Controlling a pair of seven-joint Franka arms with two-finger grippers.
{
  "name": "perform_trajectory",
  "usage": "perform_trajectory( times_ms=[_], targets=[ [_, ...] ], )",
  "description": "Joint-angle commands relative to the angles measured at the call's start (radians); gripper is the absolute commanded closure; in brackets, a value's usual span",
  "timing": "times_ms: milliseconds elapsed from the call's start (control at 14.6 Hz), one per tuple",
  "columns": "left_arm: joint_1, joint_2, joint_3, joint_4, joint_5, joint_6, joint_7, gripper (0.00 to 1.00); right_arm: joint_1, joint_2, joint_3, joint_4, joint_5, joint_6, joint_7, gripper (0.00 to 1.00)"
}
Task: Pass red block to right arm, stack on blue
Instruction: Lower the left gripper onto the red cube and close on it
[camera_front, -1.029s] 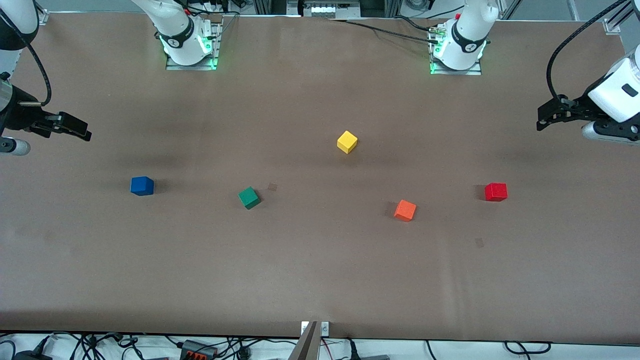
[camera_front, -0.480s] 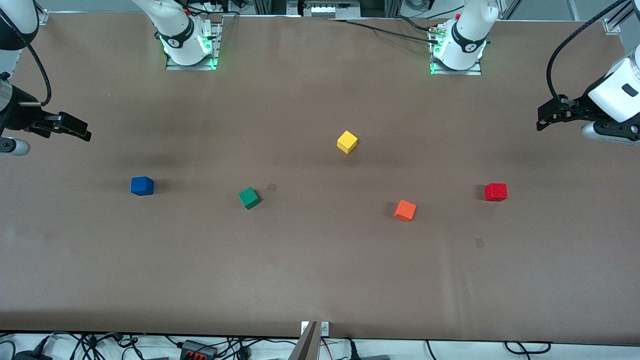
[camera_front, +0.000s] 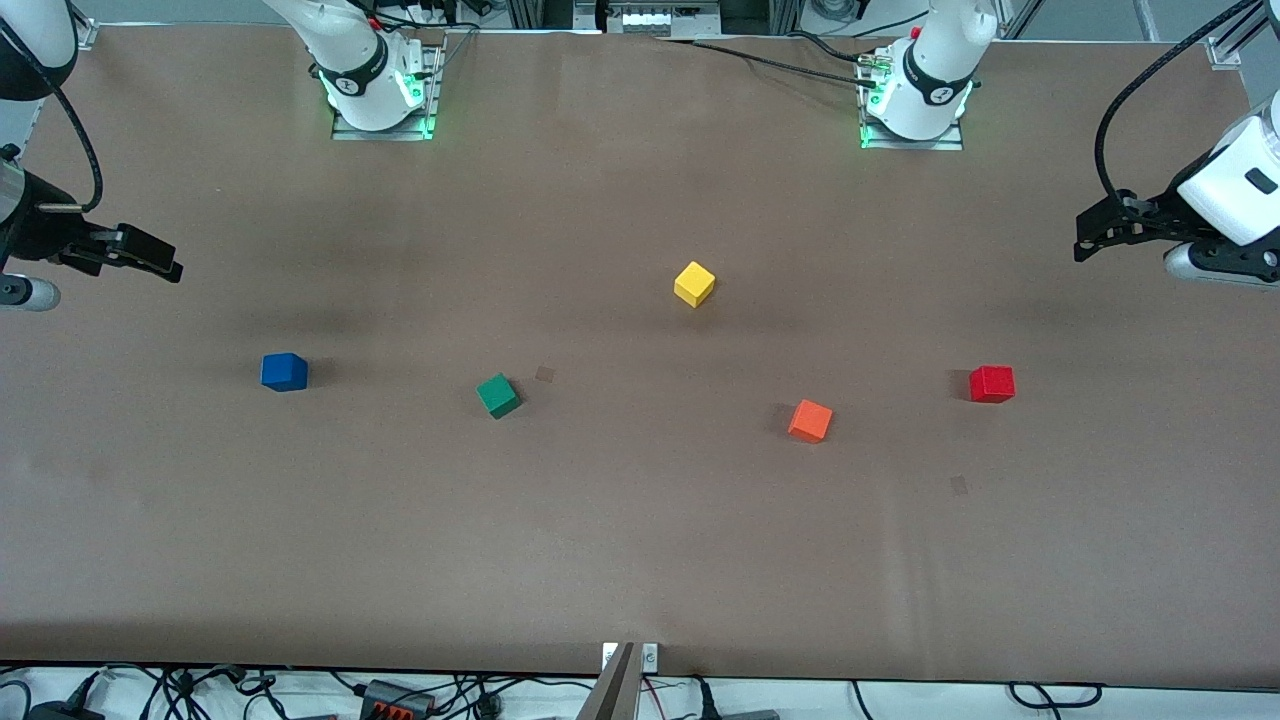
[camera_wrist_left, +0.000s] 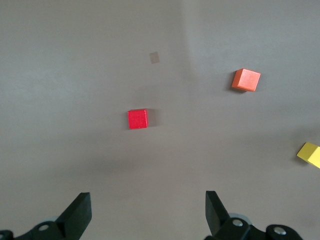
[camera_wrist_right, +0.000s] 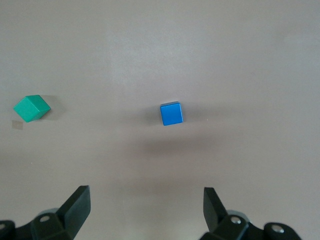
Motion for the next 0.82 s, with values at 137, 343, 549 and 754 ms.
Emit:
perform_trajectory(
  times_ms=[137,343,549,754],
  targets=[
    [0.001,0.024,0.014,0.006,0.000,-0.016,-0.006,0.00,-0.006,-0.023,0.007,-0.014,-0.011,0.004,-0.014,0.00],
    [0.030,0.097,0.014,-0.006,-0.002,-0.018,0.006,0.00,-0.006,-0.023,0.007,-0.016,-0.011,0.003,-0.014,0.00],
    [0.047,0.175,0.014,-0.049,-0.002,0.016,-0.008,0.00,-0.008,-0.023,0.007,-0.016,-0.012,0.003,-0.016,0.00],
    [0.056,0.220,0.016,-0.167,0.000,0.231,0.001,0.00,-0.005,-0.022,0.007,-0.017,-0.012,0.003,-0.014,0.00]
  ],
)
